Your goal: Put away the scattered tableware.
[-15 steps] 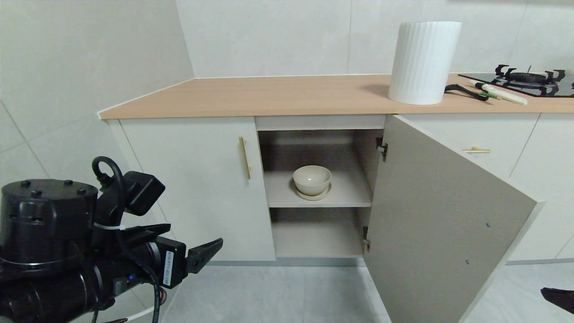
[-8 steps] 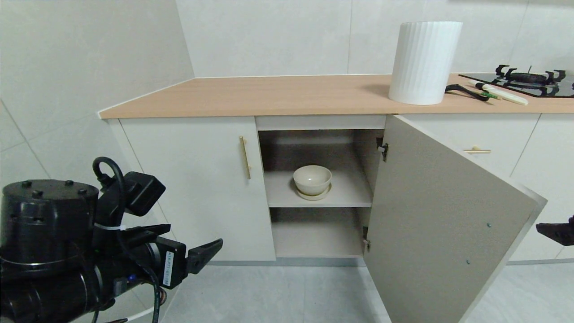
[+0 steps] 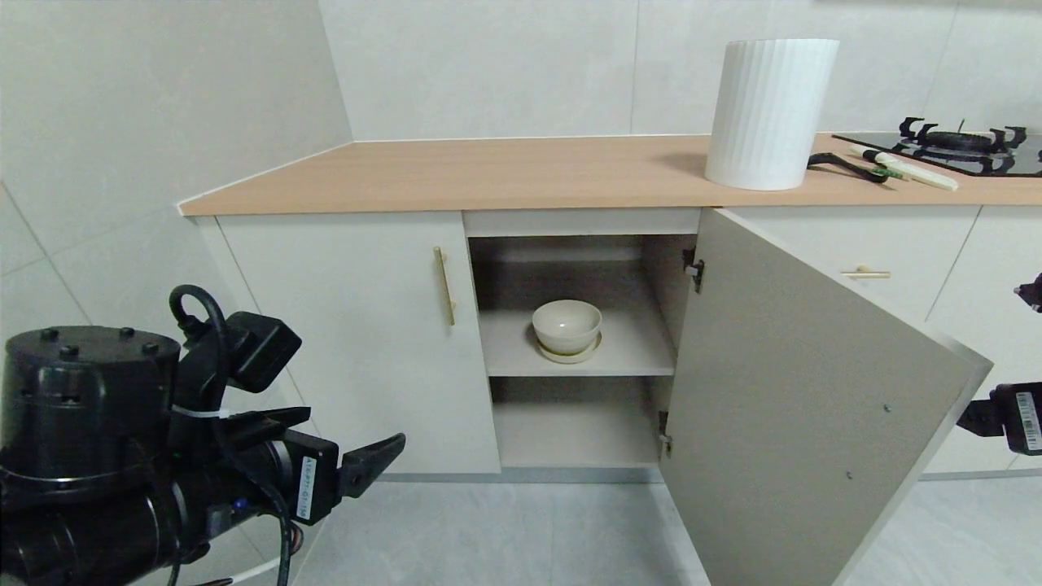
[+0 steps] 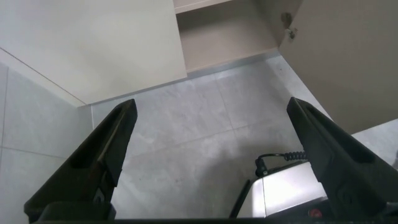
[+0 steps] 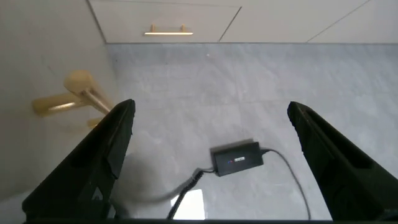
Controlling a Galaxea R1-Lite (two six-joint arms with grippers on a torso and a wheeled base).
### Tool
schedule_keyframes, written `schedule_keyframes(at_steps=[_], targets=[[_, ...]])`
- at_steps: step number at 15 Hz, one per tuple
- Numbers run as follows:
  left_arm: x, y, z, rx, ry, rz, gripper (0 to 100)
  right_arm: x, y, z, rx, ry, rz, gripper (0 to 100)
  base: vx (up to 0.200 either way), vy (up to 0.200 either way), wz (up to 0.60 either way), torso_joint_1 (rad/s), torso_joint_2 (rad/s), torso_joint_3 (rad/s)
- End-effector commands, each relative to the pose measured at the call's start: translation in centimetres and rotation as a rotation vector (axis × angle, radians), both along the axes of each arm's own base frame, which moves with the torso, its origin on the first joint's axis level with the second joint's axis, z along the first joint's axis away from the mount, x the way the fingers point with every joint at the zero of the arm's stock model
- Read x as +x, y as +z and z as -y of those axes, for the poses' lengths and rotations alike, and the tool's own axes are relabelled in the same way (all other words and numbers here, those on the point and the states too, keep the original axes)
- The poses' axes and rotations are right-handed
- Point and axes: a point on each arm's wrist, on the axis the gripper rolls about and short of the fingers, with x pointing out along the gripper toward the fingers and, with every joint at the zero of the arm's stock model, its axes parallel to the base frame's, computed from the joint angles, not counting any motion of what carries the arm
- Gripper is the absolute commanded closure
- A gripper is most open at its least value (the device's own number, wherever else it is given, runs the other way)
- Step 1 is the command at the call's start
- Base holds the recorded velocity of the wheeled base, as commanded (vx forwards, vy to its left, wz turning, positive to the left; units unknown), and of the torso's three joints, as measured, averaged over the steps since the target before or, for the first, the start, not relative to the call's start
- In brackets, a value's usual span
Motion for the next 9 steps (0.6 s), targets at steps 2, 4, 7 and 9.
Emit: schedule_keyframes(at_steps=[2, 4, 7, 9], targets=[[0.0, -0.1, 0.0, 0.001, -0.001, -0.003, 0, 1.0, -0.8, -1.4, 0.029, 0.047, -0.015, 0, 0.0, 0.0, 0.0, 0.0, 0.0, 0.0], [0.0, 0.0, 0.0, 0.0, -0.001, 0.0, 0, 0.8, -1.4, -2.2, 0.027, 0.086, -0.032, 0, 0.0, 0.0, 0.0, 0.0, 0.0, 0.0], [0.0, 0.0, 0.0, 0.001, 0.0, 0.0, 0, 0.5, -1.5, -4.1, 0.088, 0.18, -0.027, 0, 0.0, 0.0, 0.0, 0.0, 0.0, 0.0], [0.0, 0.0, 0.0, 0.0, 0.0, 0.001, 0, 1.0, -2.1, -6.1, 0.162, 0.213, -0.012, 0, 0.0, 0.0, 0.0, 0.0, 0.0, 0.0]])
